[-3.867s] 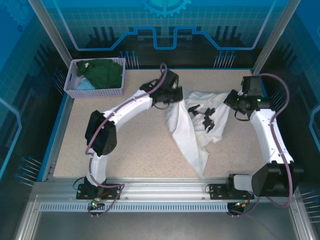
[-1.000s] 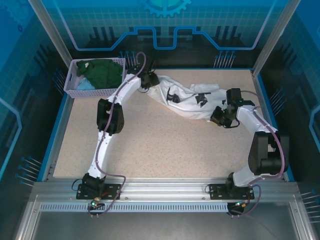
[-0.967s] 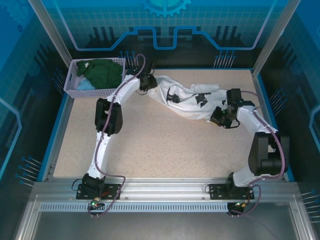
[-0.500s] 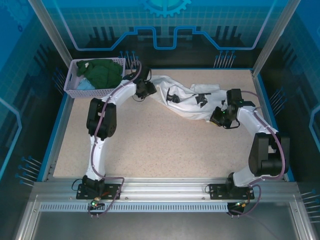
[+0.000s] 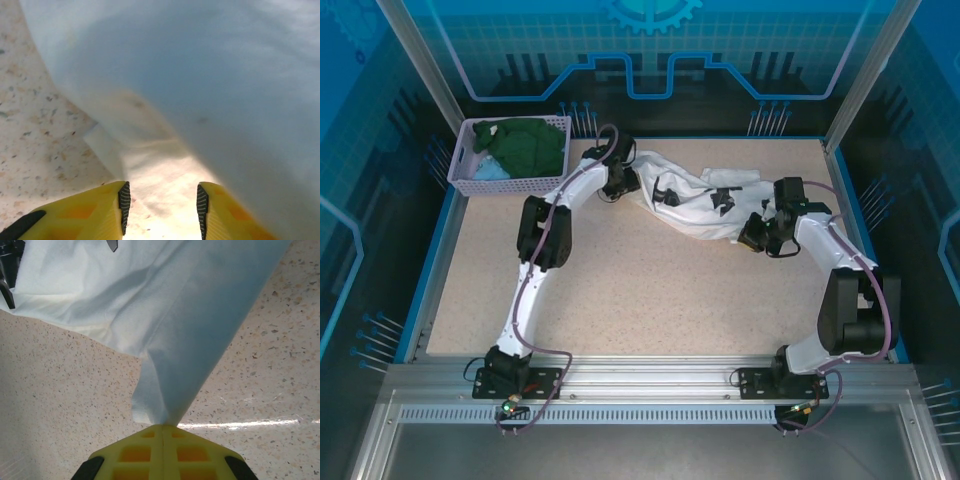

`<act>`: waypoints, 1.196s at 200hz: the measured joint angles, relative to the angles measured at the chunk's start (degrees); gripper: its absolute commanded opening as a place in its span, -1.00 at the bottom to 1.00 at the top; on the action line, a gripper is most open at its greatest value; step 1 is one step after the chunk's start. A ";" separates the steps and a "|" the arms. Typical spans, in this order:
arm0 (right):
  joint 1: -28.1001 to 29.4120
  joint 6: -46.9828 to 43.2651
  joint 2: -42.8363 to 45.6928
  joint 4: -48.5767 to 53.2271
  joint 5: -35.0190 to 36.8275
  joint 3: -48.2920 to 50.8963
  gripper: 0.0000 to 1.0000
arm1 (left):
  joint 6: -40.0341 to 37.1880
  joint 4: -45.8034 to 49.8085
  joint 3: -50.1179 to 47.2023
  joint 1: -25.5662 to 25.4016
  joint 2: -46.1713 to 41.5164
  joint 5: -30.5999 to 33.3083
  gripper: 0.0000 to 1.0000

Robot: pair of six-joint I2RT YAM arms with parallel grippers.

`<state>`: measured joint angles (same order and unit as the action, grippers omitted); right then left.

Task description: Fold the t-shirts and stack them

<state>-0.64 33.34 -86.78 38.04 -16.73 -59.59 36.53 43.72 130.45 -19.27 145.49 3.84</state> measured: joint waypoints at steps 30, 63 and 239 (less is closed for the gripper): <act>0.00 -0.22 0.00 -0.02 -0.28 0.00 -1.00 | -2.05 4.31 6.91 -1.27 4.63 2.84 -0.35; -0.04 -0.37 0.00 0.00 -0.28 0.00 -1.00 | -4.17 6.60 9.84 -2.05 6.34 5.49 -0.15; -2.43 0.09 3.54 7.02 -0.15 -18.34 -1.00 | -13.03 5.38 1.46 -2.89 -5.68 6.34 -1.00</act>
<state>-3.07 33.43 -83.24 45.06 -16.88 -77.93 23.51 49.10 131.92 -22.15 139.81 10.17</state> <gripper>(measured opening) 0.047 0.057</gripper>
